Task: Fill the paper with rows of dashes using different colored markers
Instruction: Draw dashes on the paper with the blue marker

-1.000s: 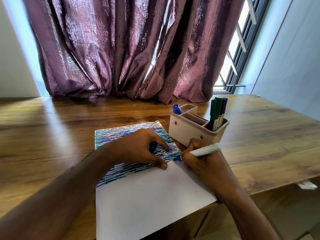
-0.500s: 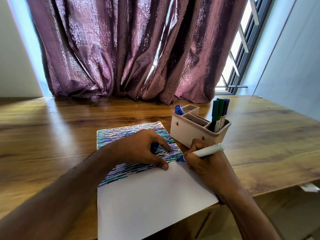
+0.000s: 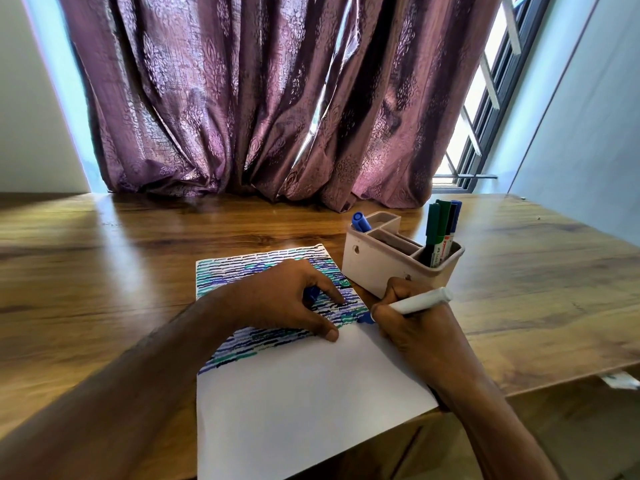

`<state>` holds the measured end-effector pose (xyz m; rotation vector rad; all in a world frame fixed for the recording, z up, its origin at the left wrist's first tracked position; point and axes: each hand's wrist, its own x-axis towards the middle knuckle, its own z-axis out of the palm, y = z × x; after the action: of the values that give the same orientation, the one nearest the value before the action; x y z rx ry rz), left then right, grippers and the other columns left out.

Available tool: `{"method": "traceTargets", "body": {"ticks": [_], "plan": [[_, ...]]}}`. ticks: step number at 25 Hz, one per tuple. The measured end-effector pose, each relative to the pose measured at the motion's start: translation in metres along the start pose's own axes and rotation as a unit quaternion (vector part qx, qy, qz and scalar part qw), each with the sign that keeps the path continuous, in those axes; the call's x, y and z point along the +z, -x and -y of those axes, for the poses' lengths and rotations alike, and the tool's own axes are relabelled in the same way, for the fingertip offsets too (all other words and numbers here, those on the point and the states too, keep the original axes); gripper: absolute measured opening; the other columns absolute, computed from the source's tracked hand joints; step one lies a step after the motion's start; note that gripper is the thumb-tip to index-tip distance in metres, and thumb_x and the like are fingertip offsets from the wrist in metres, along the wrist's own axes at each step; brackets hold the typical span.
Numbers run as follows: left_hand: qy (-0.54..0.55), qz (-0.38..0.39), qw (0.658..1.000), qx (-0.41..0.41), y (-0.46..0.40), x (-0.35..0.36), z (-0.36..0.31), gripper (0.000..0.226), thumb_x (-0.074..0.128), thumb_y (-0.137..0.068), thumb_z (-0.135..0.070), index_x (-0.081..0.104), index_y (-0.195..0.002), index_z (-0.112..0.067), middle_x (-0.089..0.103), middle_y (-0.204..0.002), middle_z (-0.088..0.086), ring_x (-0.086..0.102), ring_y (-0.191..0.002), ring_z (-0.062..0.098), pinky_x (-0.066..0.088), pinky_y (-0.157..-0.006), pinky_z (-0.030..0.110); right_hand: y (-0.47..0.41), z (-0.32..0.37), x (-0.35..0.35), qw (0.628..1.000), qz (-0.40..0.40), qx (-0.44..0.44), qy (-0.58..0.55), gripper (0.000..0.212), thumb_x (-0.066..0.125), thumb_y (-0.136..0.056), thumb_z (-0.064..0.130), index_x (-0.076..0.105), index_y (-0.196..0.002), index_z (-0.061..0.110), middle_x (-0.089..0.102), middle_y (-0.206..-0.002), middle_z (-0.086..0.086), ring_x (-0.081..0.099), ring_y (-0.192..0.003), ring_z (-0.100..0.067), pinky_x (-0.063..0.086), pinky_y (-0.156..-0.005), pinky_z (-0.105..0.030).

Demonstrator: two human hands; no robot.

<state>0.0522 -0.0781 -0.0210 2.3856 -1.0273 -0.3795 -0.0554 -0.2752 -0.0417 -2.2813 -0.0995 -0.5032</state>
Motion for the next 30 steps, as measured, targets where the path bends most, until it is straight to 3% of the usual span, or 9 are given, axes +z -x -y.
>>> {"method": "traceTargets", "body": {"ticks": [2,4,6,8,11,16,22,30], "plan": [[0.001,0.0,1.0,-0.001,0.0,0.0,0.0,0.054,0.079,-0.074,-0.046,0.064,-0.125,-0.037,0.057,-0.13,-0.009,0.053,-0.11,0.01,0.046,-0.089,0.019,0.0,-0.002,0.0,1.0,-0.003,0.003,-0.005,0.022,0.066,-0.086,0.021,0.052,-0.07,0.027,0.063,-0.074,0.008,0.061,-0.069,-0.009,0.05,-0.054,-0.015],[0.0,0.0,1.0,-0.003,0.0,0.0,-0.001,0.054,0.079,-0.074,-0.048,0.064,-0.124,-0.038,0.056,-0.129,-0.009,0.052,-0.109,0.008,0.043,-0.083,0.015,0.002,-0.007,0.0,0.994,-0.028,0.044,-0.097,0.009,0.066,-0.088,0.021,0.06,-0.081,0.019,0.067,-0.08,0.003,0.066,-0.077,-0.007,0.055,-0.059,-0.016],[-0.006,0.002,1.0,-0.006,0.001,-0.001,-0.002,0.053,0.078,-0.074,-0.049,0.063,-0.124,-0.039,0.054,-0.124,-0.011,0.05,-0.104,0.007,0.039,-0.077,0.012,0.004,-0.009,0.0,0.98,-0.049,0.09,-0.169,0.019,0.069,-0.085,0.027,0.064,-0.099,0.014,0.07,-0.091,-0.004,0.068,-0.085,-0.017,0.06,-0.069,-0.03],[-0.009,0.003,1.0,-0.008,0.002,-0.001,-0.003,0.053,0.078,-0.075,-0.048,0.063,-0.125,-0.039,0.051,-0.119,-0.013,0.049,-0.1,0.005,0.038,-0.074,0.012,0.006,-0.008,-0.001,0.98,-0.05,0.074,-0.176,0.025,0.071,-0.076,0.035,0.067,-0.096,0.021,0.071,-0.091,0.0,0.068,-0.085,-0.018,0.062,-0.072,-0.035],[-0.008,-0.004,1.0,-0.003,0.003,-0.001,-0.004,0.053,0.079,-0.075,-0.046,0.064,-0.125,-0.037,0.051,-0.119,-0.012,0.05,-0.106,0.009,0.04,-0.079,0.014,0.009,-0.001,-0.002,0.977,-0.032,0.066,-0.2,0.026,0.067,-0.065,0.044,0.068,-0.085,0.027,0.072,-0.089,0.004,0.067,-0.085,-0.017,0.059,-0.068,-0.03],[-0.008,-0.003,1.0,-0.002,0.003,-0.001,-0.003,0.054,0.08,-0.074,-0.047,0.064,-0.125,-0.036,0.053,-0.119,-0.013,0.052,-0.107,0.01,0.043,-0.081,0.016,0.003,0.0,-0.001,0.994,-0.006,0.038,-0.099,0.01,0.074,-0.081,0.022,0.069,-0.074,0.017,0.072,-0.077,0.008,0.068,-0.078,-0.006,0.055,-0.052,-0.018],[0.001,-0.007,1.0,0.0,0.003,-0.001,-0.003,0.054,0.08,-0.073,-0.047,0.065,-0.123,-0.037,0.054,-0.127,-0.011,0.051,-0.108,0.009,0.043,-0.084,0.016,0.002,0.006,-0.001,0.997,0.022,0.034,-0.065,0.026,0.074,-0.081,0.018,0.057,-0.066,0.03,0.06,-0.067,0.017,0.061,-0.068,0.015,0.047,-0.052,-0.003],[0.001,-0.004,1.0,-0.004,0.003,-0.001,-0.005,0.054,0.08,-0.073,-0.045,0.064,-0.124,-0.037,0.052,-0.121,-0.013,0.05,-0.102,0.006,0.039,-0.075,0.012,0.0,0.002,0.0,0.998,0.025,0.016,-0.047,0.024,0.072,-0.082,0.021,0.056,-0.067,0.031,0.06,-0.068,0.017,0.062,-0.068,0.011,0.049,-0.052,-0.005]]}}
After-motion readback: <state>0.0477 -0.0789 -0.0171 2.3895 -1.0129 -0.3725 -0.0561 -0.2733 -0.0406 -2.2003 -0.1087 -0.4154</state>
